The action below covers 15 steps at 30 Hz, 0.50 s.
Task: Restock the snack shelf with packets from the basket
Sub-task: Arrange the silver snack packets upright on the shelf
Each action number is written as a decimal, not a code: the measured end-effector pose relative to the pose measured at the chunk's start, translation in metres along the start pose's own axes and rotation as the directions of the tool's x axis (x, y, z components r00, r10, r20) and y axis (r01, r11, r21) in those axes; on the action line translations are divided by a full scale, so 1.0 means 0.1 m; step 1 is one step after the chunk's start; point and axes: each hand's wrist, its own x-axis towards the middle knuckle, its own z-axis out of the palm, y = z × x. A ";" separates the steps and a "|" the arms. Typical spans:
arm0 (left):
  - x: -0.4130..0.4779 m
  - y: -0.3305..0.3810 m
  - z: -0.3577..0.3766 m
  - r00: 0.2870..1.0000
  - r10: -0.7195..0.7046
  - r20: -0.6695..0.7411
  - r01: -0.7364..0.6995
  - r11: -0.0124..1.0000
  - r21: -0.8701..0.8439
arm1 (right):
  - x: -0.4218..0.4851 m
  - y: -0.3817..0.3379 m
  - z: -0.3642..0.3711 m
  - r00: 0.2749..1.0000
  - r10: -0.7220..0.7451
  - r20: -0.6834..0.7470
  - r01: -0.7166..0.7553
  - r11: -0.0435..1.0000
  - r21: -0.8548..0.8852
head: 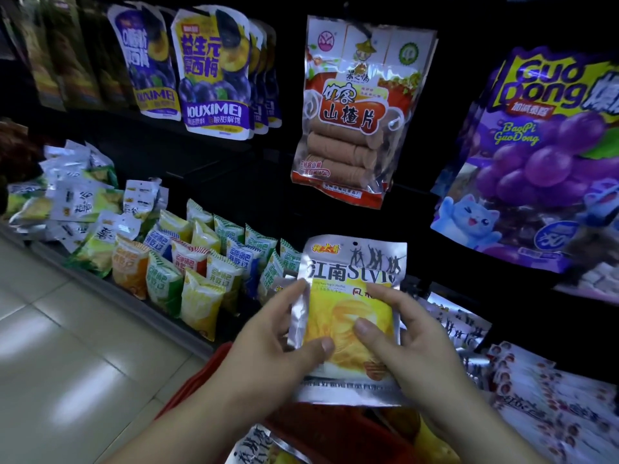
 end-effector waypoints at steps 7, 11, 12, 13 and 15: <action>-0.04 0.05 -0.06 0.993 0.062 -0.098 -0.064 0.998 -0.017 | 0.01 0.02 -0.04 1.000 0.027 0.005 -0.027 0.998 0.058; -0.08 0.13 -0.04 0.993 0.061 -0.097 -0.058 0.998 0.041 | 0.06 0.01 -0.15 0.999 0.045 0.019 -0.046 0.999 0.026; -0.08 0.14 -0.04 0.993 0.045 -0.111 -0.041 0.998 0.037 | 0.06 0.01 -0.19 0.996 0.051 0.066 -0.053 0.998 0.026; -0.08 0.15 -0.06 0.993 0.026 -0.112 -0.023 0.999 0.024 | 0.06 0.00 -0.23 0.990 0.064 0.125 -0.067 0.997 0.025; -0.06 0.18 -0.10 0.994 0.004 -0.105 0.000 0.999 0.038 | 0.04 -0.05 -0.29 0.974 0.095 0.207 -0.102 0.995 0.024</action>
